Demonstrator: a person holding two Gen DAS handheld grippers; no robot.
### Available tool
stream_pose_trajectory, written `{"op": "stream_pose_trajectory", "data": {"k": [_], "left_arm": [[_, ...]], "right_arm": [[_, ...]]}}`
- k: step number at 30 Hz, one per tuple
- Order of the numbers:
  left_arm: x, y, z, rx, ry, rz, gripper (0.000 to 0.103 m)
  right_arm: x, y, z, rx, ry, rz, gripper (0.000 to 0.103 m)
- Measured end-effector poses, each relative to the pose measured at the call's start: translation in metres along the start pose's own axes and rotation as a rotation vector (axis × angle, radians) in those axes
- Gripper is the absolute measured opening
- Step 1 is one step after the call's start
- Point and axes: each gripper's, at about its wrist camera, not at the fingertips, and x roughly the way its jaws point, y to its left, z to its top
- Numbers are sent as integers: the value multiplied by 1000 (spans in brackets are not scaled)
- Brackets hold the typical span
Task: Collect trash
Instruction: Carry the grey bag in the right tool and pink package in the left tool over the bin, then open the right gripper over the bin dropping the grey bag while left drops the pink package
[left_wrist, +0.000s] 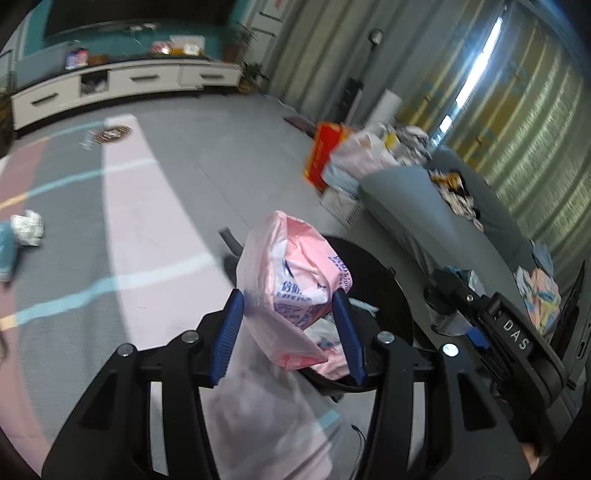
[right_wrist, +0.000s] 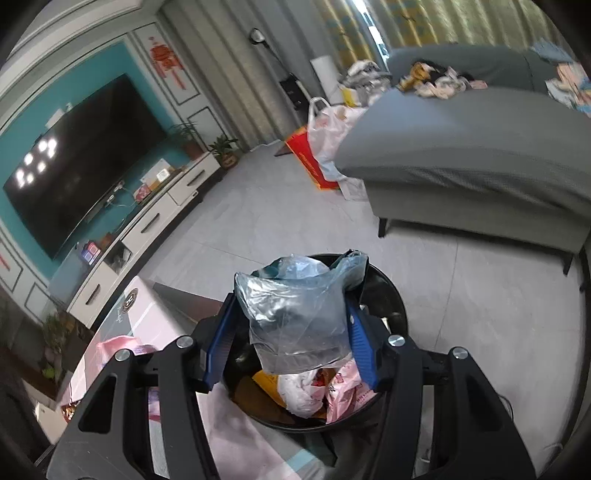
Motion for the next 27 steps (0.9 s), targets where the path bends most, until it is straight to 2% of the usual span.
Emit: {"op": "stream_pose_trajectory", "data": {"k": [4, 10, 14, 20, 23, 25, 26, 27], "left_arm": [[31, -12, -5, 26, 59, -44, 51], [67, -21, -12, 11, 135, -99, 51], [79, -33, -16, 50, 152, -97, 51], [86, -44, -17, 64, 164, -105, 52], [87, -48, -17, 67, 167, -92, 53], [85, -48, -17, 68, 160, -85, 59], [83, -47, -16, 66, 158, -86, 67], [81, -46, -15, 62, 153, -91, 72]], "right_arm": [[6, -14, 1, 48, 23, -1, 56], [21, -24, 2, 97, 67, 5, 57], [27, -27, 0, 120, 93, -12, 57], [23, -26, 2, 118, 70, -24, 57], [25, -26, 2, 103, 68, -62, 57], [26, -26, 1, 105, 71, -66, 59], [26, -27, 1, 111, 72, -64, 61], [26, -28, 2, 115, 72, -62, 67]]}}
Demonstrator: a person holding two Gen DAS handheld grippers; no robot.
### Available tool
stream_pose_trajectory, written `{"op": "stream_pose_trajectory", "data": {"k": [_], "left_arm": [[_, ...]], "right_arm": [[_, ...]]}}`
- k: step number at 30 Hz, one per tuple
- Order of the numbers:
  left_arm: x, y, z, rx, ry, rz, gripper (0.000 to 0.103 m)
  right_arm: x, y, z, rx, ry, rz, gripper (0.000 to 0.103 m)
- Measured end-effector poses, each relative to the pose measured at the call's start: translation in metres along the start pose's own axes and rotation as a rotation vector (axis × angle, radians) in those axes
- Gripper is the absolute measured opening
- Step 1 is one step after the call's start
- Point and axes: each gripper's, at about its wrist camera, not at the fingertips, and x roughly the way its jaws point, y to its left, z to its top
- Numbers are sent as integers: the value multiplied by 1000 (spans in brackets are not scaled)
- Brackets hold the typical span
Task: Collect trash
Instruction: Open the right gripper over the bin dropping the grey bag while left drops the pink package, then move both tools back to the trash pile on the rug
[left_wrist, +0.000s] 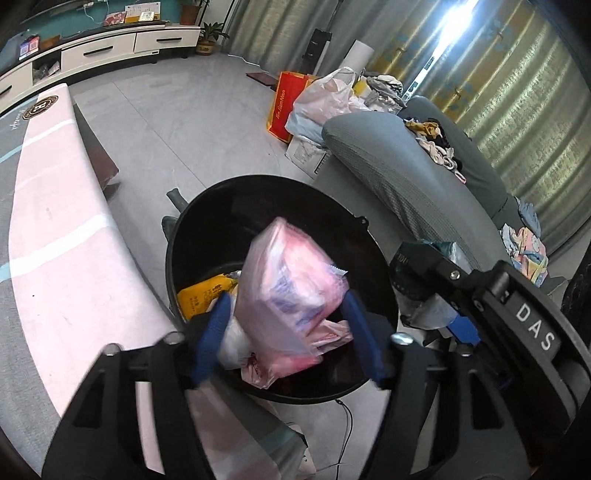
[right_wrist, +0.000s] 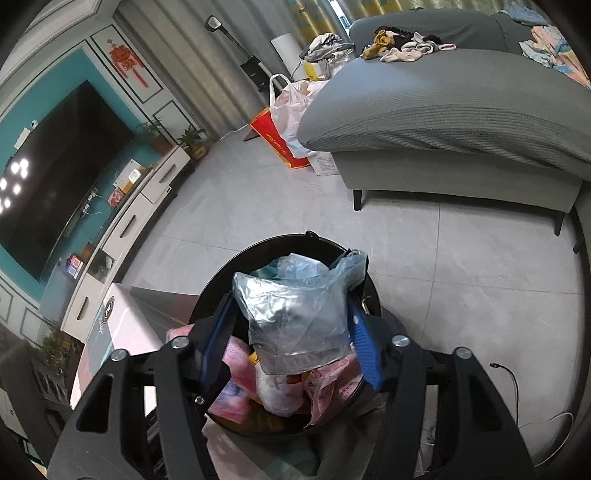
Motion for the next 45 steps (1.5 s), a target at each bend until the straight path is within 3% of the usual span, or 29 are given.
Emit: {"op": "stream_pose_trajectory", "data": {"k": [3, 7, 12, 16, 22, 25, 27, 31, 33, 35, 39, 42, 45], "left_arm": [[-12, 5, 1, -10, -23, 5, 87], [-45, 23, 3, -29, -83, 110, 94], [-107, 77, 10, -134, -200, 312, 100], [-152, 120, 7, -240, -271, 430, 100], [-215, 211, -25, -434, -311, 629, 100], [-243, 251, -48, -544, -356, 689, 100], [-256, 276, -61, -622, -375, 700, 100], [-259, 315, -81, -720, -353, 614, 100], [-251, 324, -83, -715, -336, 601, 100], [-237, 322, -81, -681, -317, 622, 100], [-212, 319, -73, -637, -279, 597, 100], [-198, 323, -73, -627, -248, 634, 100], [-194, 332, -78, -656, -232, 628, 94]], "right_arm": [[-2, -1, 0, 7, -9, 1, 84], [-2, 4, 0, -2, -8, 22, 92], [-4, 18, -2, -47, -7, 41, 96], [-9, 31, -7, -100, -14, 60, 97], [-12, 53, -15, -159, -5, 85, 97], [-18, 76, -25, -212, -2, 120, 97], [-24, 100, -36, -267, -10, 140, 97], [-29, 152, -63, -386, 18, 233, 97], [-28, 191, -80, -456, 51, 273, 97], [-25, 241, -105, -561, 103, 374, 97], [-1, 326, -156, -700, 295, 517, 97], [28, 368, -190, -777, 340, 467, 92], [67, 388, -218, -773, 461, 436, 85]]}}
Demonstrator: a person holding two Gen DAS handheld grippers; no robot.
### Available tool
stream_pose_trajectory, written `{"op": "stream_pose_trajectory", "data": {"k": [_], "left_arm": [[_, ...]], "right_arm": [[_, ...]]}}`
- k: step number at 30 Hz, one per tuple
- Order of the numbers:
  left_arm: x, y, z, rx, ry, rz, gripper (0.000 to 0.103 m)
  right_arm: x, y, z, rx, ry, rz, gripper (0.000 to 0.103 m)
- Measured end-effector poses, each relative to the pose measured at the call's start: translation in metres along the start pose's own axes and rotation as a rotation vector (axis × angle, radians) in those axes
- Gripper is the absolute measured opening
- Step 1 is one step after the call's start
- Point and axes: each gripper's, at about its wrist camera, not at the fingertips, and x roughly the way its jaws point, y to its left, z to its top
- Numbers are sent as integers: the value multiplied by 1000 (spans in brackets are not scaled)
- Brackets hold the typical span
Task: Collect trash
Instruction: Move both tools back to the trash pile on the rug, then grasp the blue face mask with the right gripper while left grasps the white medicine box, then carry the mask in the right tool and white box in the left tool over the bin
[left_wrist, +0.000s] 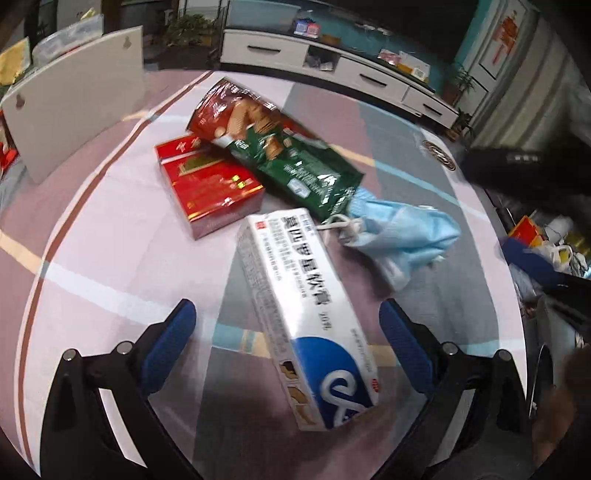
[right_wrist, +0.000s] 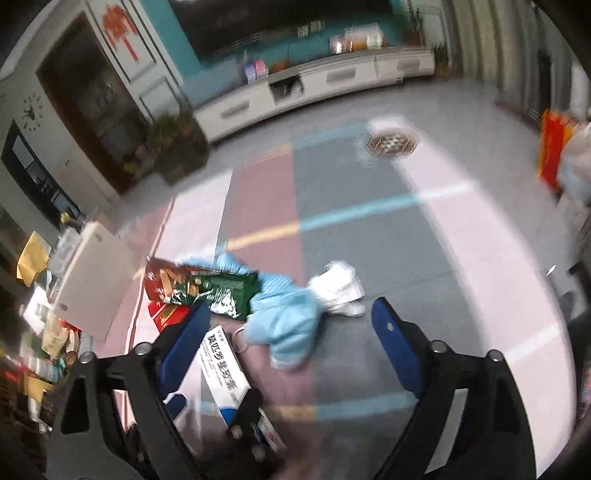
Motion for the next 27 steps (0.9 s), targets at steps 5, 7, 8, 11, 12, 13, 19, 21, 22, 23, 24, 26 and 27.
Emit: {"op": "stream_pose_trajectory", "data": {"k": [5, 7, 8, 11, 12, 13, 19, 21, 22, 23, 24, 26, 27], "left_arm": [[1, 3, -1, 18, -9, -16, 74], [1, 3, -4, 34, -32, 11, 58], [1, 2, -5, 43, -42, 27, 53], [-1, 1, -9, 73, -58, 22, 28], [-2, 1, -10, 73, -54, 7, 27], [-2, 3, -11, 70, -54, 5, 26], [-14, 13, -13, 33, -53, -36, 25], [-24, 17, -14, 26, -69, -44, 25], [-29, 19, -14, 24, -78, -48, 25], [-37, 20, -14, 22, -91, -57, 25], [-45, 21, -13, 22, -101, -66, 25], [-56, 20, -12, 31, -115, -80, 25], [-61, 20, -12, 31, -123, -83, 25]], "right_arm": [[41, 0, -9, 0, 67, -32, 77], [49, 0, -12, 8, 102, -26, 72], [51, 0, -14, 1, 110, -30, 69], [51, 0, -17, -24, 114, -43, 56], [50, 0, -19, -27, 117, -34, 48], [51, 1, -18, -30, 120, -28, 42], [41, 5, -23, -54, 106, -32, 27], [30, 4, -23, -50, 87, -12, 26], [25, 5, -22, -46, 77, -5, 26], [20, 5, -21, -43, 69, 2, 26], [11, 4, -21, -38, 53, 16, 26], [-1, 4, -20, -34, 33, 28, 26], [-9, 5, -19, -39, 19, 34, 26]]}}
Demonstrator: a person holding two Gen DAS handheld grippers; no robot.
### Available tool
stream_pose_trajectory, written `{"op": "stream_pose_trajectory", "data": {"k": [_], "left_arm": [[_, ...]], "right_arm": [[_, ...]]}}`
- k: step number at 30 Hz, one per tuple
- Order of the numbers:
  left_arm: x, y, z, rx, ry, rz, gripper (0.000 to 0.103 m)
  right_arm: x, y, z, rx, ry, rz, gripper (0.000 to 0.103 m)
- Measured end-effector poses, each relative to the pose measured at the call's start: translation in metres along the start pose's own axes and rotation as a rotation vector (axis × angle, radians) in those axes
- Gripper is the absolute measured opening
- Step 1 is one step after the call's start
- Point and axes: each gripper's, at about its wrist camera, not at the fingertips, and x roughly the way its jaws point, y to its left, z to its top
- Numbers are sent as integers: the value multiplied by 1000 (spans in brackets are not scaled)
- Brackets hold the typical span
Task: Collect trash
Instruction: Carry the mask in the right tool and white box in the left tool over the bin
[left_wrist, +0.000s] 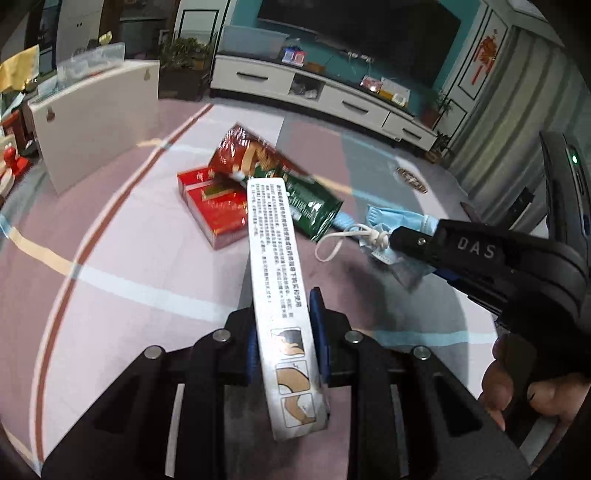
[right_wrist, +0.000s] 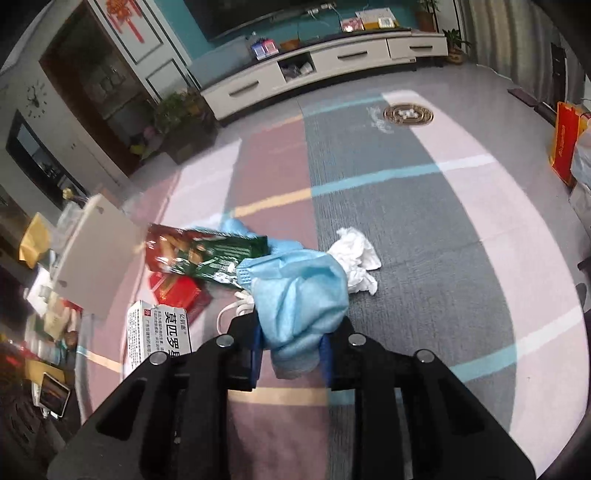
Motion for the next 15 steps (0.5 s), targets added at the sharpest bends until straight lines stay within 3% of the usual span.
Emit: {"op": "stream_pose_trajectory", "data": {"k": [8, 15], "left_arm": [[-56, -5, -7, 8, -76, -43, 25], [-81, -22, -20, 35, -107, -145, 26]], "right_arm": [[-72, 1, -4, -26, -126, 43, 26], [-125, -31, -34, 21, -201, 4, 26]]}}
